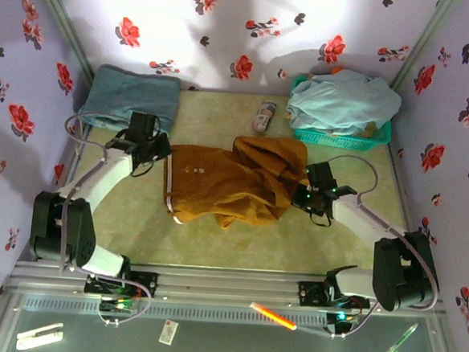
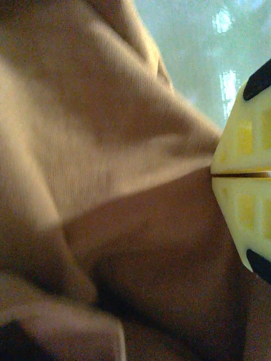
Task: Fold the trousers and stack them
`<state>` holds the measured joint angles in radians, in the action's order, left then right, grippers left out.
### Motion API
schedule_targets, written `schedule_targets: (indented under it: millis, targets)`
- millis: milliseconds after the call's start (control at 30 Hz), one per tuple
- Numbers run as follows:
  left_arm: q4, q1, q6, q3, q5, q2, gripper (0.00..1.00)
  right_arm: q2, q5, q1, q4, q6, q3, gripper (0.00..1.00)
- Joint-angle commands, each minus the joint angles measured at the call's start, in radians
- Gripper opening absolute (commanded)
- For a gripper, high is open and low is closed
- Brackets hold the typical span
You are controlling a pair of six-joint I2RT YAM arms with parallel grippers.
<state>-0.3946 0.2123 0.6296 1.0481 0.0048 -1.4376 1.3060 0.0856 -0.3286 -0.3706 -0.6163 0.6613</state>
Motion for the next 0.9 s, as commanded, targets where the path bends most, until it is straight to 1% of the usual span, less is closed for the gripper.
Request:
schedule_targets:
  millis: [0,33,100,167,200,233,267,333,467,567,600,667,767,800,833,867]
  targets:
    - [-0.096,-0.05,-0.037,0.086,-0.083,0.083,0.0,-0.009,0.012,-0.009,0.002,-0.036,0.016,0.15]
    - [-0.119,-0.05,-0.051,0.101,-0.085,0.096,0.0,-0.021,0.003,-0.01,-0.01,-0.029,0.042,0.17]
    - [-0.139,-0.048,-0.062,0.11,-0.085,0.123,0.0,-0.04,-0.015,-0.017,-0.041,-0.004,0.116,0.27]
    - [-0.147,-0.045,-0.081,0.109,-0.081,0.159,0.0,-0.045,-0.039,-0.035,-0.075,0.019,0.219,0.34]
    - [-0.151,-0.045,-0.089,0.108,-0.081,0.175,0.0,-0.037,-0.053,-0.053,-0.08,0.026,0.264,0.39]
    - [-0.153,-0.042,-0.095,0.104,-0.078,0.193,0.0,-0.018,-0.059,-0.075,-0.074,0.037,0.314,0.47]
    - [-0.154,-0.039,-0.1,0.102,-0.076,0.211,0.0,0.019,-0.058,-0.101,-0.069,0.053,0.369,0.53]
    - [-0.158,-0.035,-0.109,0.097,-0.072,0.232,0.0,0.127,-0.037,-0.152,-0.08,0.094,0.491,0.6]
    - [-0.147,-0.022,-0.114,0.071,-0.052,0.259,0.0,0.384,0.05,-0.247,-0.083,0.191,0.733,0.65]
    - [-0.151,-0.01,-0.114,0.057,-0.045,0.269,0.0,0.542,0.076,-0.308,-0.127,0.3,0.905,0.69]
    - [-0.153,-0.008,-0.112,0.052,-0.045,0.27,0.0,0.583,0.059,-0.336,-0.164,0.343,0.954,0.7]
    - [-0.155,-0.004,-0.102,0.034,-0.044,0.279,0.0,0.666,-0.066,-0.389,-0.213,0.378,1.032,0.71]
    - [-0.151,0.002,-0.089,0.001,-0.039,0.297,0.0,0.769,-0.112,-0.398,-0.209,0.37,1.09,0.67]
    - [-0.151,0.002,-0.085,-0.008,-0.037,0.304,0.0,0.799,-0.133,-0.397,-0.225,0.375,1.116,0.62]
    - [-0.15,0.002,-0.085,-0.018,-0.036,0.314,0.0,0.818,-0.152,-0.398,-0.235,0.375,1.135,0.52]
    - [-0.151,0.003,-0.082,-0.024,-0.037,0.322,0.0,0.828,-0.167,-0.398,-0.241,0.37,1.147,0.39]
